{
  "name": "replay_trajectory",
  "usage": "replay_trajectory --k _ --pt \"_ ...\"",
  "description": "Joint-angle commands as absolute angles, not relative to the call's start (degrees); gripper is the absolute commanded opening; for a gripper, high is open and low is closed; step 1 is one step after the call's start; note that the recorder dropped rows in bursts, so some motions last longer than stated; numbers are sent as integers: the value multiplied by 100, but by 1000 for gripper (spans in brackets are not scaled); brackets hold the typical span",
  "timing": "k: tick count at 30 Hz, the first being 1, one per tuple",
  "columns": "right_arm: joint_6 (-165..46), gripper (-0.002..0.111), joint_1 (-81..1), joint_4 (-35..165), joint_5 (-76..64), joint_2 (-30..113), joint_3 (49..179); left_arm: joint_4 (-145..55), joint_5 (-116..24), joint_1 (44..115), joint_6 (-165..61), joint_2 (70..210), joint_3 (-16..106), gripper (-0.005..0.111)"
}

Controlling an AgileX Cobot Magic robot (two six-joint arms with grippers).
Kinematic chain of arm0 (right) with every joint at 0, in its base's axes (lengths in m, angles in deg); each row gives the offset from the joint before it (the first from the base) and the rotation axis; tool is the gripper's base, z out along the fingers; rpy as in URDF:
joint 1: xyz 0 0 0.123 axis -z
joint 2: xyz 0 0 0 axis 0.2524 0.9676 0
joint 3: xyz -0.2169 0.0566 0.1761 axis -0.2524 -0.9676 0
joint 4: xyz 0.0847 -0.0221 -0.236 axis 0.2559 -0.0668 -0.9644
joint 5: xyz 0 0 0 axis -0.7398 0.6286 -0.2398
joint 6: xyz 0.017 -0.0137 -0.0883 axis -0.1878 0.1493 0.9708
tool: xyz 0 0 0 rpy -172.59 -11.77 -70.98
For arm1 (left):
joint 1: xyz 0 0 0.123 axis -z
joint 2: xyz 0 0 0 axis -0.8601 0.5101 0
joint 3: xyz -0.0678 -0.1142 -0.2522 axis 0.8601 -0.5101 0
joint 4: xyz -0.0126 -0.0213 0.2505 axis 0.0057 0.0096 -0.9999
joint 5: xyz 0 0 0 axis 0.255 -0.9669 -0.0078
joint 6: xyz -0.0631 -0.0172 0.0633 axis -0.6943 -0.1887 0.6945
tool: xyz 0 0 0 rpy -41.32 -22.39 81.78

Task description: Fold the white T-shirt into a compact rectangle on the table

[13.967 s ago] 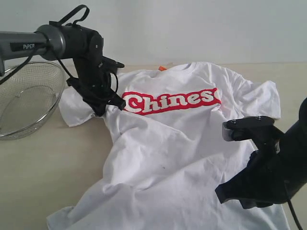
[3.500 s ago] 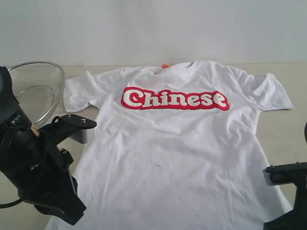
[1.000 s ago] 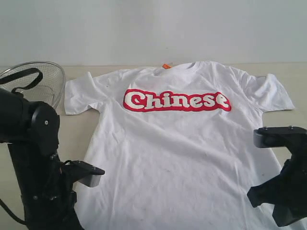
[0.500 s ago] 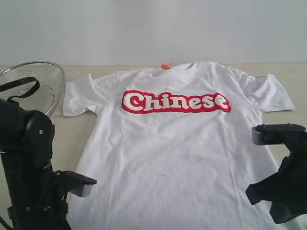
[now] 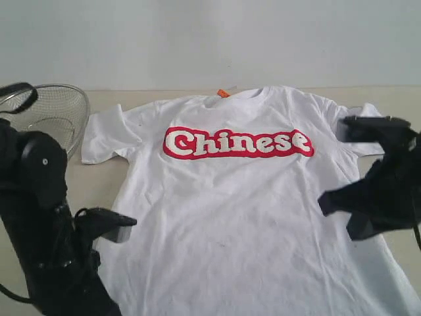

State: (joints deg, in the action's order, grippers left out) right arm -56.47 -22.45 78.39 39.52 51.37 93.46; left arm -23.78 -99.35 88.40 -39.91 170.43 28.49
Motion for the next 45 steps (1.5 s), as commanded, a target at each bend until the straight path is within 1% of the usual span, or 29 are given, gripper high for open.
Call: replay_trajectory --k 1,4,5,6,7,9,11,12,15,20,32,45 --pt "-5818 0 -1471 7959 3860 5253 10226 -2387 -9811 8856 -3973 16263 3143 5" --pt "-5207 0 -274 8825 3783 5820 10932 -2054 -9278 8856 -3893 15787 3199 5" --pt "-4754 4 95 9597 3783 6153 11141 -1817 -9060 8856 -3765 15711 3199 5" --pt "-4401 11 422 10243 3776 6452 11322 -1605 -8939 8856 -3588 15700 3199 5" --pt "-4107 21 623 10728 3729 6746 11452 -1425 -8856 8856 -3444 15712 3199 5" --pt "-4081 39 809 10784 3458 7338 11668 -1354 -8795 8856 -3417 15737 3199 5" --pt "-4132 51 880 10842 3272 7915 11906 -1354 -8818 8856 -3417 15737 3199 5" --pt "-4159 52 880 10842 3255 8119 12008 -1354 -8818 8856 -3417 15737 3199 5" --pt "-4268 53 880 11263 3238 8693 12347 -1354 -8818 8856 -3417 15737 3199 5" --pt "-4376 53 880 11594 2848 9078 12397 -1369 -8730 8856 -3417 15737 3199 5" --pt "-4449 53 880 11999 2231 9534 12397 -1369 -8720 8856 -3417 15737 3199 5" --pt "-4438 52 880 11999 1083 9560 12397 -1369 -8710 8856 -3442 15737 3199 5"
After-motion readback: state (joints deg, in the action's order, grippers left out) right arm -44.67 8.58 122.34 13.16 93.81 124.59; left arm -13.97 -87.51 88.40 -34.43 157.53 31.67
